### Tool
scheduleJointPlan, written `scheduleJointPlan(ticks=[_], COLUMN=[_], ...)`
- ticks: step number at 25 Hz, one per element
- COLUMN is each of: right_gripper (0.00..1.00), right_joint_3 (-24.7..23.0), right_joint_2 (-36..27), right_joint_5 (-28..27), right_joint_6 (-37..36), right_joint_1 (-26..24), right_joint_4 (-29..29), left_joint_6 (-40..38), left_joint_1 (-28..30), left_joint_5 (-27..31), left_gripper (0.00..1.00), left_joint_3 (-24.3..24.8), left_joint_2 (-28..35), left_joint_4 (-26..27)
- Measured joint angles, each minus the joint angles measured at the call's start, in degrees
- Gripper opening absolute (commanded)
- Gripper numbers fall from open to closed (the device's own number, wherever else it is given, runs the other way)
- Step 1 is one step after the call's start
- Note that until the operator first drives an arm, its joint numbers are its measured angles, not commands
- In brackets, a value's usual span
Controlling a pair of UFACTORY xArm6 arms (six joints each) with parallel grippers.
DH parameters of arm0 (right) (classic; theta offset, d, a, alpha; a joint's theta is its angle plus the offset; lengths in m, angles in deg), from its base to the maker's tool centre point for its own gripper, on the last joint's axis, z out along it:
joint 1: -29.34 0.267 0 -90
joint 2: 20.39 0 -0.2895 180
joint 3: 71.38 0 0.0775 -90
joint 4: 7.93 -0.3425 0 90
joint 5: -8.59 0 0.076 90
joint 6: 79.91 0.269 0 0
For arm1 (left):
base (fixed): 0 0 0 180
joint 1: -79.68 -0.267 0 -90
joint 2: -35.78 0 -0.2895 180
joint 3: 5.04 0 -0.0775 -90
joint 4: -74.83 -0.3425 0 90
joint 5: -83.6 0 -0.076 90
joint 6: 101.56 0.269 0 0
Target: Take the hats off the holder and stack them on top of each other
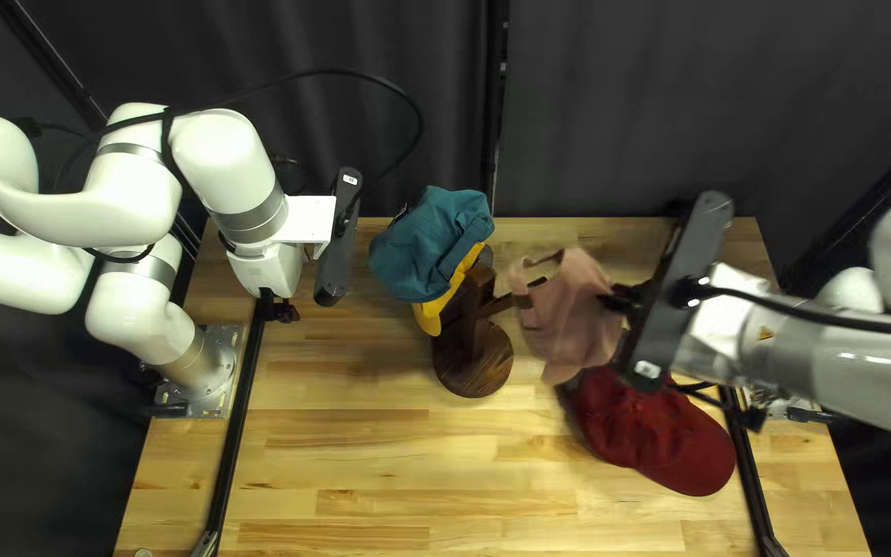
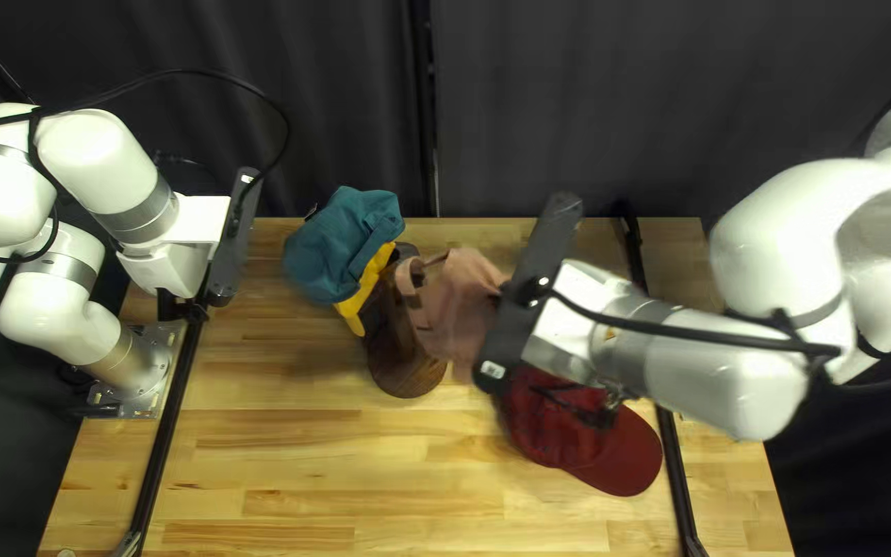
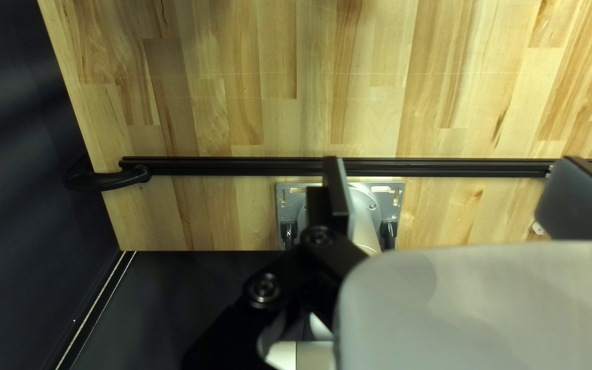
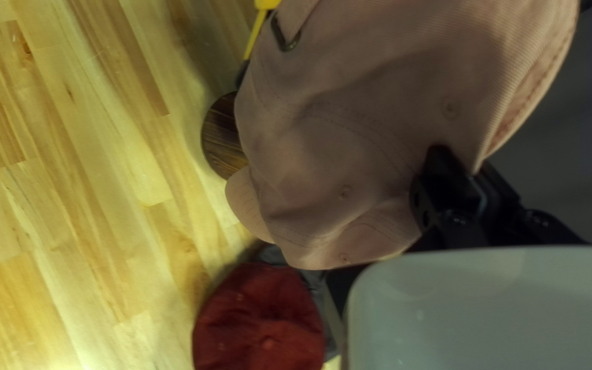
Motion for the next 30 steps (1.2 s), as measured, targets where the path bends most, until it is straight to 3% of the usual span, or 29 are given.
scheduleJointPlan(ticks=[5,10,19,24,30], right_gripper=[0.00,0.00,0.00,0.00,0.00], right_joint_3=[4.48,10.88,25.14,21.49,8.17], right_joint_2=[-0.70,-0.42,5.09,4.29,-1.01], right_joint_5=[-9.65,-19.50,-30.20,-29.17,-21.67], right_joint_6=[-2.21,-3.14,-11.24,-12.98,-12.25], right_joint_1=[5.12,8.33,4.45,1.36,-2.06], right_joint_4=[0.33,-3.70,-18.84,-26.29,-32.35], left_joint_6=[0.00,0.00,0.00,0.00,0.00], left_joint_1=[0.00,0.00,0.00,0.00,0.00], left_joint_5=[0.00,0.00,0.00,0.00,0.00], left_gripper=[1.00,1.00,1.00,1.00,1.00], left_joint_3=[0.00,0.00,0.00,0.00,0.00], left_joint_2=[0.00,0.00,0.00,0.00,0.00], left_joint_4=[0.00,0.00,0.00,0.00,0.00])
